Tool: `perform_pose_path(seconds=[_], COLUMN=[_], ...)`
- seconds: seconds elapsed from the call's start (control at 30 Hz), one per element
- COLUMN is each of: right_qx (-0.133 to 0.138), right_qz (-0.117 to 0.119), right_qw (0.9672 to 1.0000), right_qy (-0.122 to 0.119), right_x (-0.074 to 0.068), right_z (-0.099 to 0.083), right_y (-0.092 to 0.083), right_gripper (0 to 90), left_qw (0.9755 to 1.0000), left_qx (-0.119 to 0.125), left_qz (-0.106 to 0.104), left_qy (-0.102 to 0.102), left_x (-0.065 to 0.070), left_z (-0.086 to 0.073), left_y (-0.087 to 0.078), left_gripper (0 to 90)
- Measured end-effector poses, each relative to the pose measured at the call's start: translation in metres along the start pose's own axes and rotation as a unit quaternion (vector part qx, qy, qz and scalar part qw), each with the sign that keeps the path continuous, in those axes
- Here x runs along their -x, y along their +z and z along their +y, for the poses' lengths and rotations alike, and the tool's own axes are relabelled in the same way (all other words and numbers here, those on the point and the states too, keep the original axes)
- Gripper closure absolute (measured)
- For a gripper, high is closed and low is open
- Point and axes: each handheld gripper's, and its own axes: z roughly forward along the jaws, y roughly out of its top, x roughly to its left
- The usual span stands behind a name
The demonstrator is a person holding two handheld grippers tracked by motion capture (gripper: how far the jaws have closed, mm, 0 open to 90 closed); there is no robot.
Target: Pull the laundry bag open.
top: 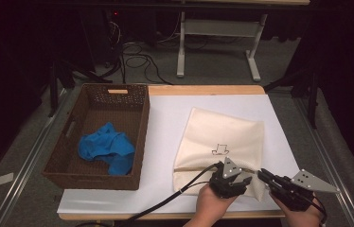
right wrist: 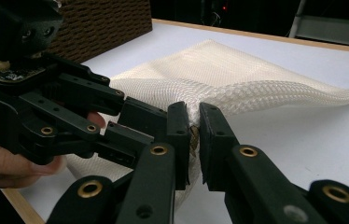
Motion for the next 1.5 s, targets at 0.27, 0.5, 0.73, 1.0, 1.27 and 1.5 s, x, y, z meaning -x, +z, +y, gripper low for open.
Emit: perform_pose_path(seconds=[0.27,0.5,0.73,1.0,1.27,1.5], right_qx=[0.002,-0.001,-0.003,-0.009,-0.014,-0.016], right_qz=[-0.002,-0.006,-0.005,-0.011,-0.013,-0.014], right_qw=[1.0,1.0,1.0,0.9999,0.9998,0.9997], right_qy=[0.001,-0.002,-0.003,-0.006,-0.007,-0.012], right_x=[0.0016,0.0011,0.0017,-0.0002,-0.0011,-0.0022], right_z=[-0.0004,-0.0005,-0.0011,-0.0014,-0.002,-0.002], right_y=[-0.0002,0.0002,0.0008,0.0007,0.0011,0.0027], right_gripper=[84.7,84.7,84.7,84.8,85.0,85.1], left_qw=[0.9999,0.9995,0.9995,0.9994,0.9995,0.9995], left_qx=[0.004,0.011,0.02,0.021,0.019,0.016], left_qz=[-0.006,-0.005,-0.005,0.001,-0.002,-0.001], left_qy=[0.012,0.028,0.024,0.027,0.024,0.028], left_x=[0.0027,0.0086,0.0062,0.0069,0.0049,0.0037], left_z=[0.0009,0.002,0.006,0.0067,0.0051,0.0032], left_y=[-0.0044,-0.0056,-0.0053,-0.0085,-0.0094,-0.0101], left_gripper=[69.4,78.8,85.9,86.5,86.6,86.7])
